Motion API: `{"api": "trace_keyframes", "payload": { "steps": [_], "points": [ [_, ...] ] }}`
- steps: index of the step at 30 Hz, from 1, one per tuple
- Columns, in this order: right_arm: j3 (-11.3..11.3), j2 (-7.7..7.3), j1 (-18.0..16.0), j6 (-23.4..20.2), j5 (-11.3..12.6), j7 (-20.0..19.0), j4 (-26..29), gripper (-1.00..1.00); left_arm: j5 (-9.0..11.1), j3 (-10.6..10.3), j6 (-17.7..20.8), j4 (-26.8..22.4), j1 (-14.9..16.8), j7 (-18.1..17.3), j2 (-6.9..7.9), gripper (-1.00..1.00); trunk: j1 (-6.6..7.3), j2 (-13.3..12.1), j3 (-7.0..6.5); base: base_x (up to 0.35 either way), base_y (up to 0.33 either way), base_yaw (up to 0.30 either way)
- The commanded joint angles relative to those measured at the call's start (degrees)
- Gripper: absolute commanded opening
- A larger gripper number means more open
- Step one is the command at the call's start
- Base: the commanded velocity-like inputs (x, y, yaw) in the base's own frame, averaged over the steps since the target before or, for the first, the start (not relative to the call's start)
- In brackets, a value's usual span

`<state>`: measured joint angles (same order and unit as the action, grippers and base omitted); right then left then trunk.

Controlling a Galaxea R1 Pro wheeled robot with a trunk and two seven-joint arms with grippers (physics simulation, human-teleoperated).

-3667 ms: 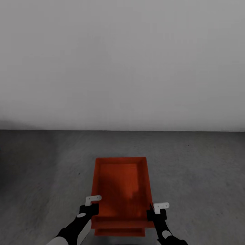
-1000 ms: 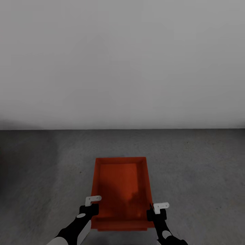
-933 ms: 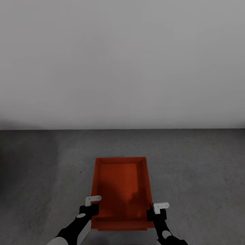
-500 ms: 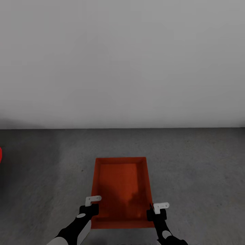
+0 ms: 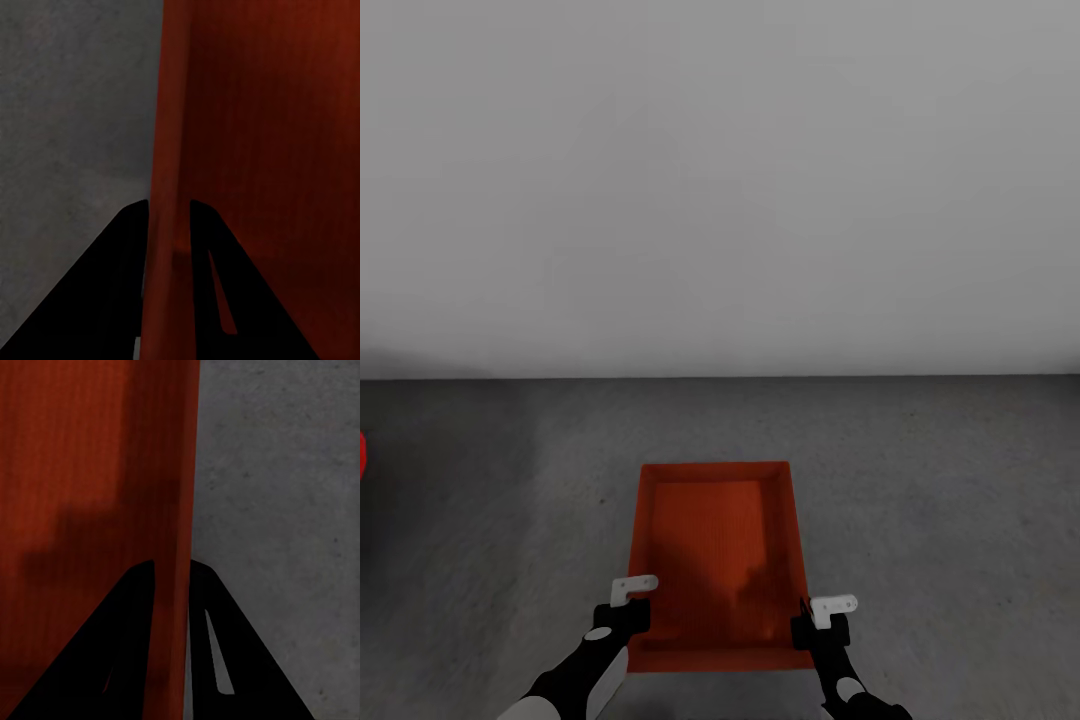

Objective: Move the two storage containers from the living room to the garage. In the garage, place one container on the floor and stack the other container on top of it (either order is fine).

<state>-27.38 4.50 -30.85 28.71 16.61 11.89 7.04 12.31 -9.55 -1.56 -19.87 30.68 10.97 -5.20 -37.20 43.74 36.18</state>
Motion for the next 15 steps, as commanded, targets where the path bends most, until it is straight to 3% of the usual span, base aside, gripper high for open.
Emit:
{"api": "trace_keyframes", "payload": {
  "steps": [1,15],
  "points": [
    [2.42,-0.02,-0.08,0.56,0.88,2.38,0.08,-1.0,0.52,-0.6,-0.14,0.93,0.0,2.13,0.5,-1.0,0.0,0.04,0.04,-0.051,0.0,0.0],
    [2.42,-0.02,-0.08,0.56,0.88,2.39,0.08,-1.0,0.52,-0.6,-0.12,0.95,0.0,2.13,0.49,-1.0,0.0,0.04,0.04,-0.02,0.0,0.0]
  ]
}}
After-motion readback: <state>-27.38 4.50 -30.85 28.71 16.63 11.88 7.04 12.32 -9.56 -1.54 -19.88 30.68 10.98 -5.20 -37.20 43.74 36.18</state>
